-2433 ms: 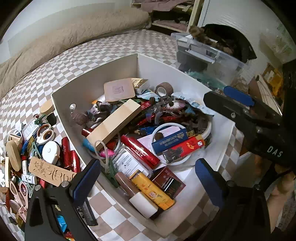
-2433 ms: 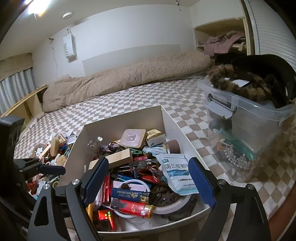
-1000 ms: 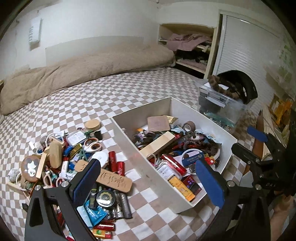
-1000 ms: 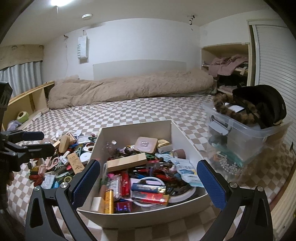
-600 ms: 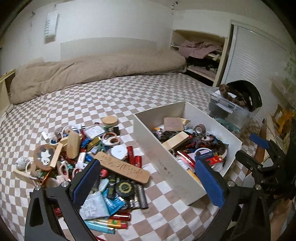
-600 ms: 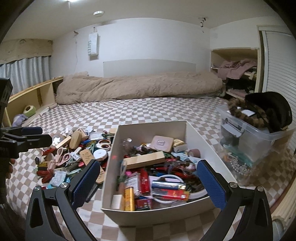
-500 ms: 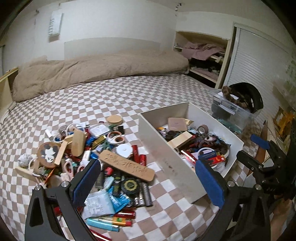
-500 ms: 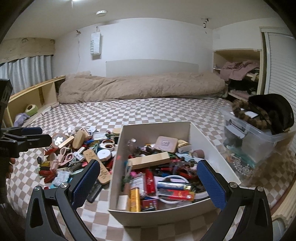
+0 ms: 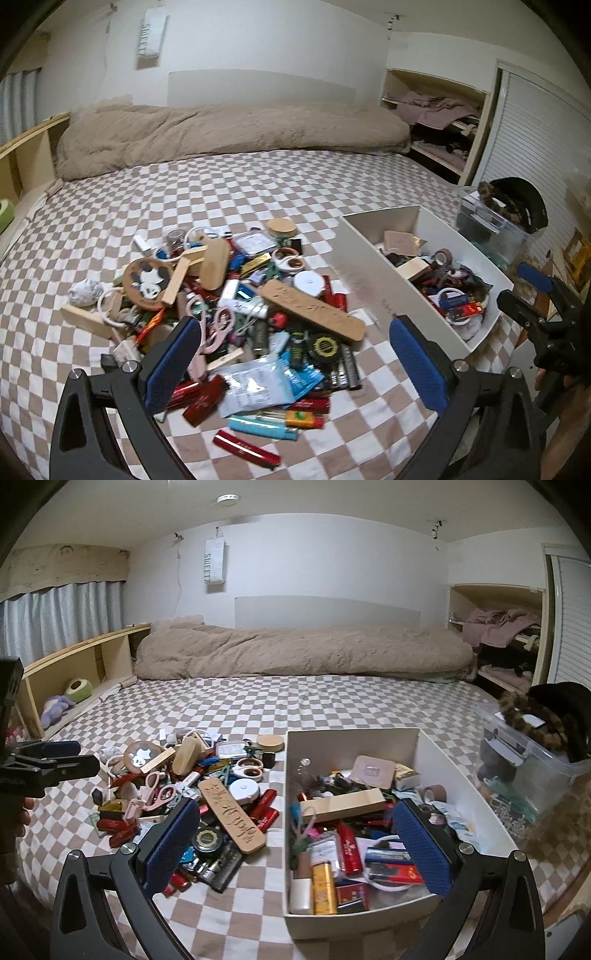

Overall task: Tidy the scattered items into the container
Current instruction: 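Move both tools back from the box toward the pile, then lower the left tool toward the red lighter in front of the pile, then close the left gripper on the red lighter and lift it, then close the right gripper on the light blue lighter while the left gripper holds the red lighter, then lift both lighters and carry them over the white box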

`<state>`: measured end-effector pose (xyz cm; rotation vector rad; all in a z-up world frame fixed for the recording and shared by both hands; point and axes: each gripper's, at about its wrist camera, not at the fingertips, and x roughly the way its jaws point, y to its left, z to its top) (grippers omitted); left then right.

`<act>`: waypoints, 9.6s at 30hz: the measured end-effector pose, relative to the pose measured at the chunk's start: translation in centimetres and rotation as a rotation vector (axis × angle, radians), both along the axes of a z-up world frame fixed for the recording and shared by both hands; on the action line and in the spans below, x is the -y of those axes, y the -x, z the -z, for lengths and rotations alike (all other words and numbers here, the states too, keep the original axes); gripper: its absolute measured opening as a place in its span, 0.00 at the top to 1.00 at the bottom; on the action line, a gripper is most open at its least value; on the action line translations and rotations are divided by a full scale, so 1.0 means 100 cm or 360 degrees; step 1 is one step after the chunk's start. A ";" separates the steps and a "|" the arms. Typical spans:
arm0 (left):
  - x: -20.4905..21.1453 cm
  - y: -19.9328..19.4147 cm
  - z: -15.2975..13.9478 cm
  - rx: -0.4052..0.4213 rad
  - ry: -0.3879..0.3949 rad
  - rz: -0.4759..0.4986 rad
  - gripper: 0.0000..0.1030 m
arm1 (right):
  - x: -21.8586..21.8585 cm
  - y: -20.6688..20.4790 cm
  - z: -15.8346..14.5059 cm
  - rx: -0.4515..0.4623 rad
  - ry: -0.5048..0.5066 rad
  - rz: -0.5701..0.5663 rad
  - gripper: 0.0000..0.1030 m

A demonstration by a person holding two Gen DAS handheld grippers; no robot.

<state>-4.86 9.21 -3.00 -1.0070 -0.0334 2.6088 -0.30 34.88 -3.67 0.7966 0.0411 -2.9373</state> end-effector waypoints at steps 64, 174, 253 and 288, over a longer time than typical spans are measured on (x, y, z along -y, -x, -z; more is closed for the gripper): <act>0.044 -0.017 0.178 0.0578 0.0377 0.0373 0.00 | 0.126 0.026 0.177 0.0670 -0.0137 -0.0634 0.00; 0.173 -0.009 0.155 0.0479 0.0409 0.0063 0.19 | 0.229 0.039 0.183 0.0635 0.0093 0.0307 0.00; 0.089 -0.047 0.108 0.0199 0.0210 -0.0182 0.19 | 0.136 0.004 0.099 0.0309 0.0110 -0.0437 0.18; -0.062 -0.006 0.014 -0.0105 0.0109 0.0042 0.19 | -0.003 0.025 -0.002 -0.0138 0.0126 -0.0199 0.18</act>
